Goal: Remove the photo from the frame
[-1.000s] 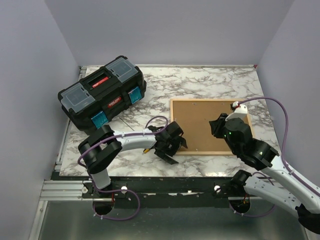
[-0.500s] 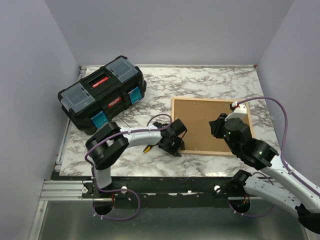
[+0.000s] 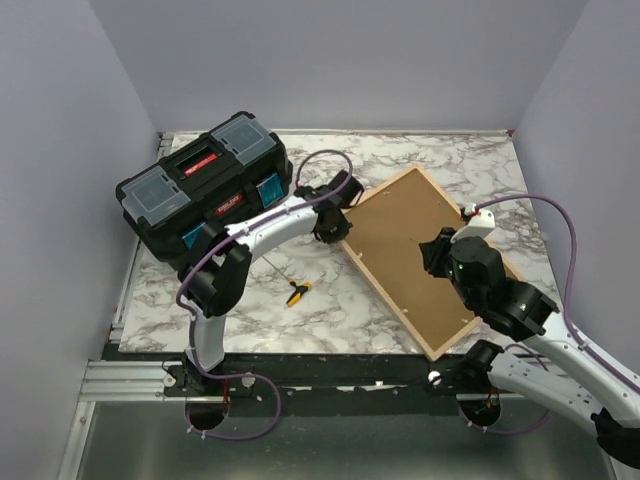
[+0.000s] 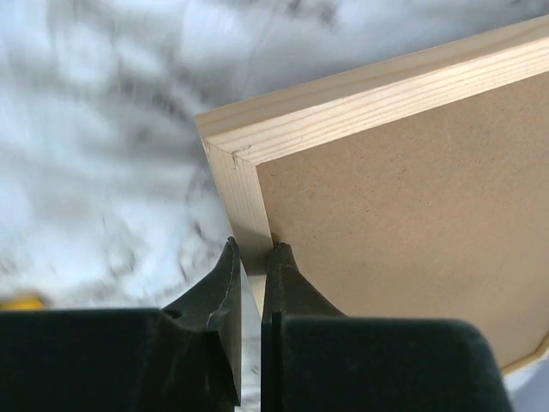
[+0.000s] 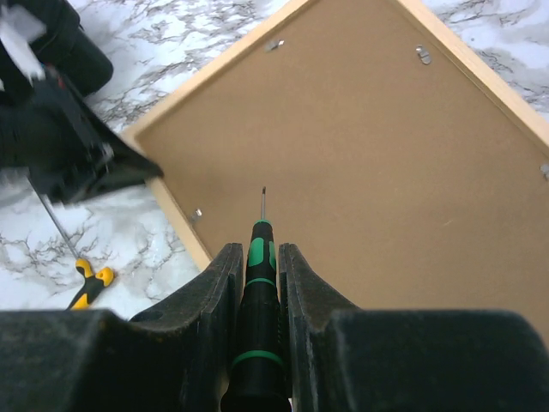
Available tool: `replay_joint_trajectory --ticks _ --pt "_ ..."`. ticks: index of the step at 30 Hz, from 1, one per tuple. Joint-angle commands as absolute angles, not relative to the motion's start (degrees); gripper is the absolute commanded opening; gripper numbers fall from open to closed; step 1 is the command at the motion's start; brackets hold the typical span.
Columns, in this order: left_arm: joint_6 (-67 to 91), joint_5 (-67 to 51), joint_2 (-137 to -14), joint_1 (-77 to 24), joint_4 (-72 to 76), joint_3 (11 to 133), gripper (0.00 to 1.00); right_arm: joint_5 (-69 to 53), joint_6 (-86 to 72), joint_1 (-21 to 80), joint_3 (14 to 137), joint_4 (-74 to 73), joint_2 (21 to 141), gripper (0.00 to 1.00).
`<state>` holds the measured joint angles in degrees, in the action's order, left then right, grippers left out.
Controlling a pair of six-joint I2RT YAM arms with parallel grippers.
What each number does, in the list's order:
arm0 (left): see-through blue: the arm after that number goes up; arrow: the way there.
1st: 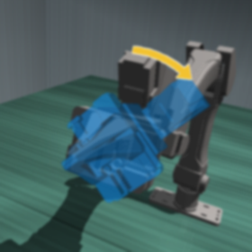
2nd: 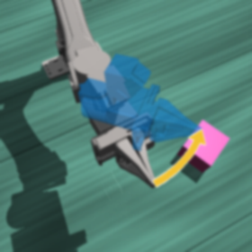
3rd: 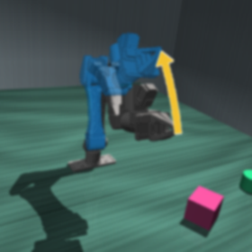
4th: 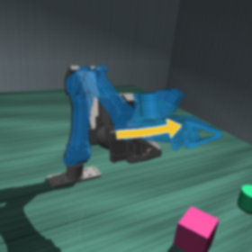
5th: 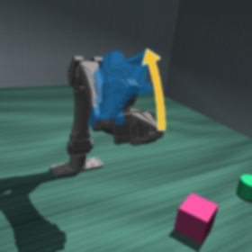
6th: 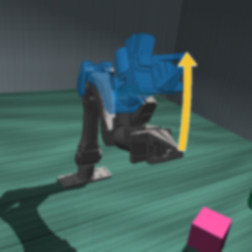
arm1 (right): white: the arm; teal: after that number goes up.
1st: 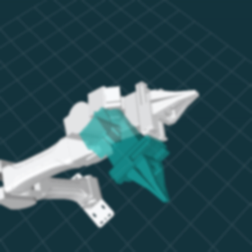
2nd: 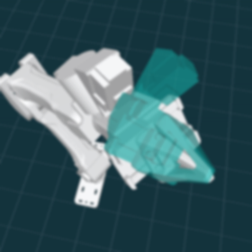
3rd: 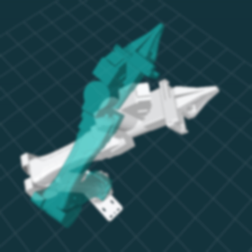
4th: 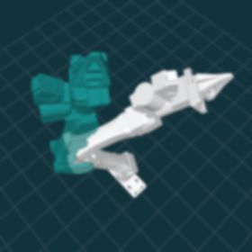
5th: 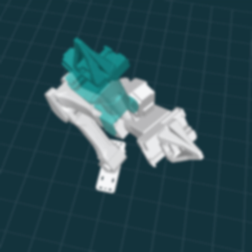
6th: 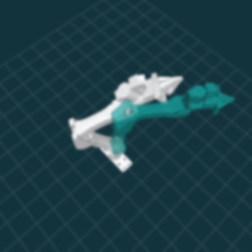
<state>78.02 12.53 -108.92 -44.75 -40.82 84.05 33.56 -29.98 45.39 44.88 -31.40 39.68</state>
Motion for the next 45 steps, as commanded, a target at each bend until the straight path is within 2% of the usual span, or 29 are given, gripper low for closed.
replay_joint_trajectory --ticks 1,9,12,16,22,26,30,36,42,45 --pt "43.3 11.3 -113.4 -40.4 -43.0 95.3 0.0 32.9 -29.7 45.6 44.0 -30.8 40.4 0.01" --pt "26.4 0.1 -125.7 -34.4 -47.9 115.4 0.0 30.3 -30.0 45.6 44.9 -30.1 42.8 0.01" --pt "25.7 -5.2 -129.6 -33.4 -48.9 120.6 0.0 29.2 -30.5 45.6 44.8 -29.8 43.8 0.01" --pt "25.0 -6.2 -133.1 -33.0 -50.3 127.6 0.0 27.8 -31.2 45.6 44.5 -29.1 44.9 0.01" --pt "26.0 -8.6 -134.8 -31.2 -48.8 131.5 0.0 26.4 -31.5 45.6 44.8 -27.7 46.8 0.01" --pt "26.8 -8.7 -133.8 -30.1 -49.8 131.8 0.46 25.5 -31.6 45.6 44.8 -27.0 48.2 0.01" --pt "26.9 -5.7 -128.4 -28.7 -52.6 130.4 0.61 25.0 -32.0 45.6 44.2 -26.3 49.2 0.01" --pt "26.3 -8.4 -112.7 -25.6 -54.0 124.4 0.64 24.0 -32.4 45.6 42.5 -22.8 52.4 0.01" --pt "23.1 -16.4 -96.2 -24.6 -49.7 112.9 0.67 20.5 -34.2 45.7 41.0 -14.6 60.8 0.01" --pt "21.5 -18.6 -89.5 -24.6 -44.7 104.3 0.68 23.0 -31.8 45.7 43.7 -11.7 66.7 0.01"
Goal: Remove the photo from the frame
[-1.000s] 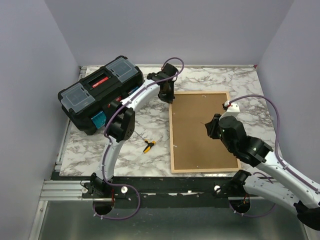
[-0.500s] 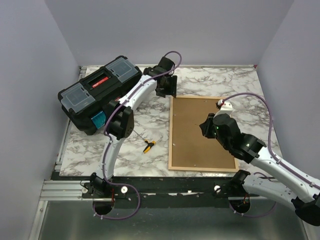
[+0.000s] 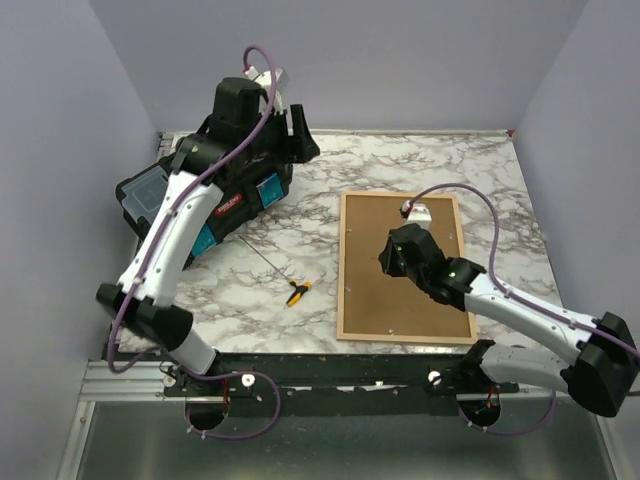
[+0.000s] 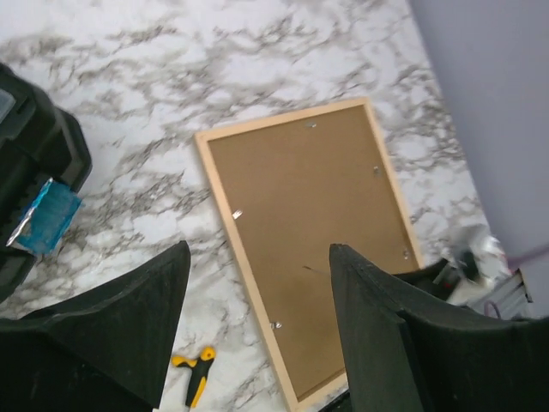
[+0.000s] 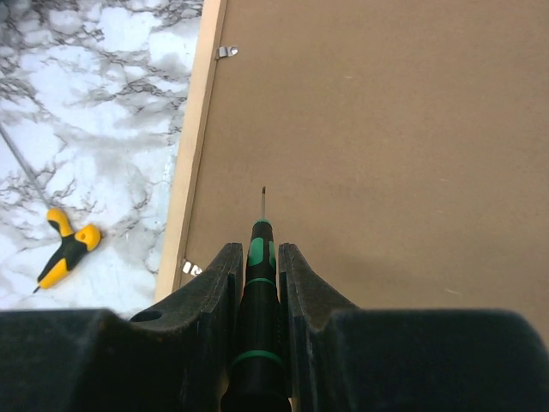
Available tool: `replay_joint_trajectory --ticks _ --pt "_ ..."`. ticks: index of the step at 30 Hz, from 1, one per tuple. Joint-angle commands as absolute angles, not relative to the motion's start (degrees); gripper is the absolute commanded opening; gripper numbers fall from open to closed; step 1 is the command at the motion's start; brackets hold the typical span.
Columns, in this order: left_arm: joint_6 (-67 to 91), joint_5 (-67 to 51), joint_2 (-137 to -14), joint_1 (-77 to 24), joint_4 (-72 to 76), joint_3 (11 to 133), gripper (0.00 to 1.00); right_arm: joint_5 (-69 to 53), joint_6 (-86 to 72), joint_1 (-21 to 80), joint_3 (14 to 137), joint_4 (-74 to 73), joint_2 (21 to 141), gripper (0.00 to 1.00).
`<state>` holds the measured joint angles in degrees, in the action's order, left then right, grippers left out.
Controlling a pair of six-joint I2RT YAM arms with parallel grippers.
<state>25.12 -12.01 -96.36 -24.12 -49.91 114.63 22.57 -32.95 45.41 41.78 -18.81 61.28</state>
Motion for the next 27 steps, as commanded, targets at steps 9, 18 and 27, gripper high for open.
replay_joint_trajectory --ticks 9,18,27 --pt "18.4 -12.0 -78.6 -24.7 -31.1 80.6 0.67 27.1 -34.1 45.7 49.0 -4.5 78.8 0.01" --pt "19.3 -13.7 -81.4 -24.7 -32.4 82.3 0.67 31.8 -34.3 45.6 60.6 -5.3 90.9 0.01" --pt "19.1 -14.3 -80.8 -24.7 -32.2 82.1 0.68 35.3 -31.8 45.6 66.2 -7.4 96.1 0.01"
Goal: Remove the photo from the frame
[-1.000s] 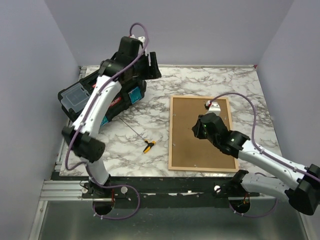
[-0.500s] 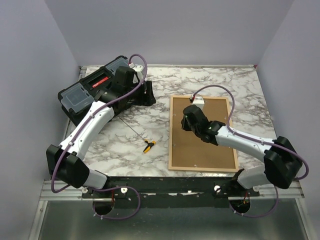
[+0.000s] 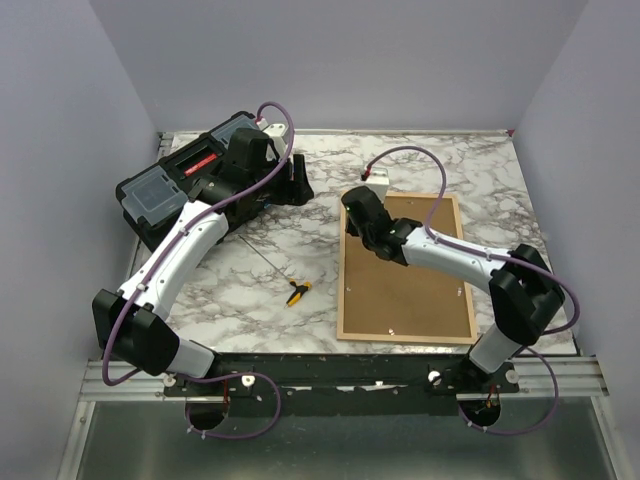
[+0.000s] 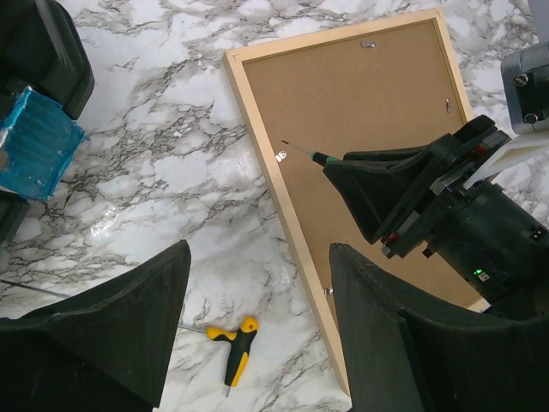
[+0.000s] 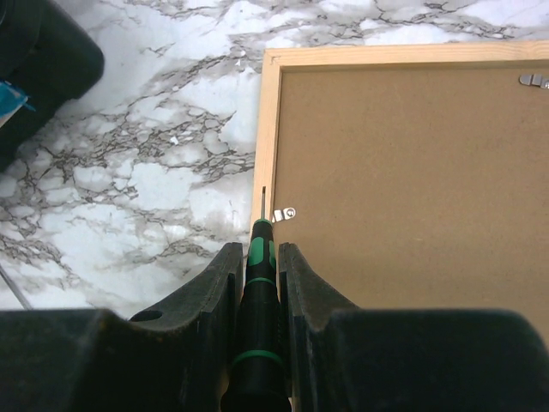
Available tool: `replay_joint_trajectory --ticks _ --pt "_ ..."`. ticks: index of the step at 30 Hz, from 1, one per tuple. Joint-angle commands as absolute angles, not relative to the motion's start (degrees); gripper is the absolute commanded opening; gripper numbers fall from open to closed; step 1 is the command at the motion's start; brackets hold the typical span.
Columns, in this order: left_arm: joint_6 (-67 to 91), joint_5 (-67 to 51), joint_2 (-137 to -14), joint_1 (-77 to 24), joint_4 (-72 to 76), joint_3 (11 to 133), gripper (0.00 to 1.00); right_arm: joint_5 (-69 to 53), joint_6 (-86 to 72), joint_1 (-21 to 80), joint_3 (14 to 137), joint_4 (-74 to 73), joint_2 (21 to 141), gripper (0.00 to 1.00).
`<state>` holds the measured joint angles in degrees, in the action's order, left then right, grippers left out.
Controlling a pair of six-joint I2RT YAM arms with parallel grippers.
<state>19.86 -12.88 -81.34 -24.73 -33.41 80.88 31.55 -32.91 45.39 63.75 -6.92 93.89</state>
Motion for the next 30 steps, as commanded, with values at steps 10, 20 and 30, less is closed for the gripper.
replay_joint_trajectory --ticks 10,20,30 --pt "19.3 -15.5 -81.3 -24.7 -31.7 81.8 0.67 35.1 -31.8 45.6 66.3 -7.1 99.9 0.01" --pt "19.4 -15.9 -82.3 -24.7 -31.9 82.2 0.67 29.1 -34.2 45.6 63.2 -7.0 99.8 0.01" --pt "19.7 -16.6 -82.6 -24.7 -32.0 82.3 0.67 27.6 -36.0 46.1 64.6 -14.5 99.3 0.01"
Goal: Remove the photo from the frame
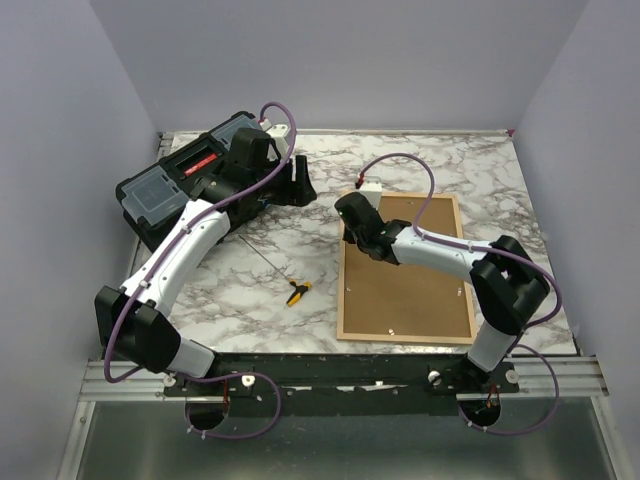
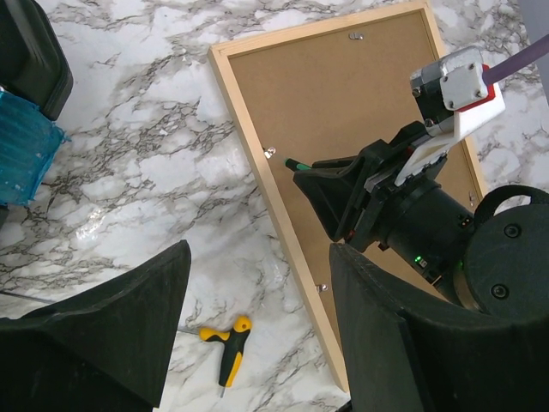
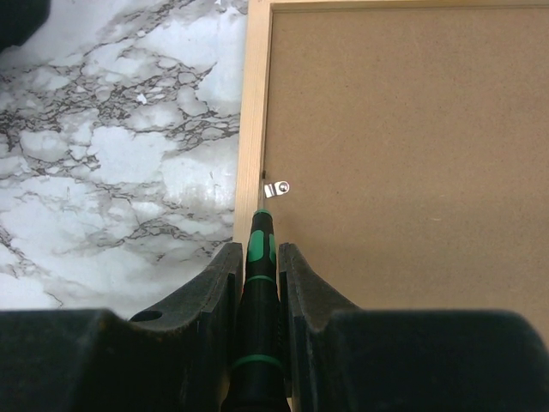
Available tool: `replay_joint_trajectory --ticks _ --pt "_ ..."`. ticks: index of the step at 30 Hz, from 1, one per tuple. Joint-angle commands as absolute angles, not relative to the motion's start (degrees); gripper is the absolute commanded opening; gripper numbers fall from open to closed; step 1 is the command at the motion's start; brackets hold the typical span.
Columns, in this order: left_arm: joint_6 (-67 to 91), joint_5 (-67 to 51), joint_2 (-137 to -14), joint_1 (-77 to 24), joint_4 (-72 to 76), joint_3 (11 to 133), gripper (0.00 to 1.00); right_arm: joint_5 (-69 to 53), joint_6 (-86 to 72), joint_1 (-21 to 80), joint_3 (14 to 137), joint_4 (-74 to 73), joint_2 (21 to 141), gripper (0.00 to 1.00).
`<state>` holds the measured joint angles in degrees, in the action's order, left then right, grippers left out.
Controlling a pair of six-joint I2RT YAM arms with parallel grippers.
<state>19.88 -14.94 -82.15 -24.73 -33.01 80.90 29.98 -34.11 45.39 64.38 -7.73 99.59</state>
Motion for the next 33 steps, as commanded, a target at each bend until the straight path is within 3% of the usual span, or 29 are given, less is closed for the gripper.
replay_joint_trajectory --ticks 1,23,33 --pt "19.7 -16.6 -82.6 -24.7 -31.9 82.3 0.67 27.8 -36.4 46.1 65.1 -15.5 99.3 0.01" --pt "20.0 -17.1 -84.1 -24.9 -32.3 82.5 0.67 28.4 -37.7 47.1 68.5 -26.9 97.7 0.01" --pt "20.0 -17.7 -84.4 -25.0 -32.5 82.5 0.67 20.9 -33.7 47.1 59.4 -19.6 84.1 0.01"
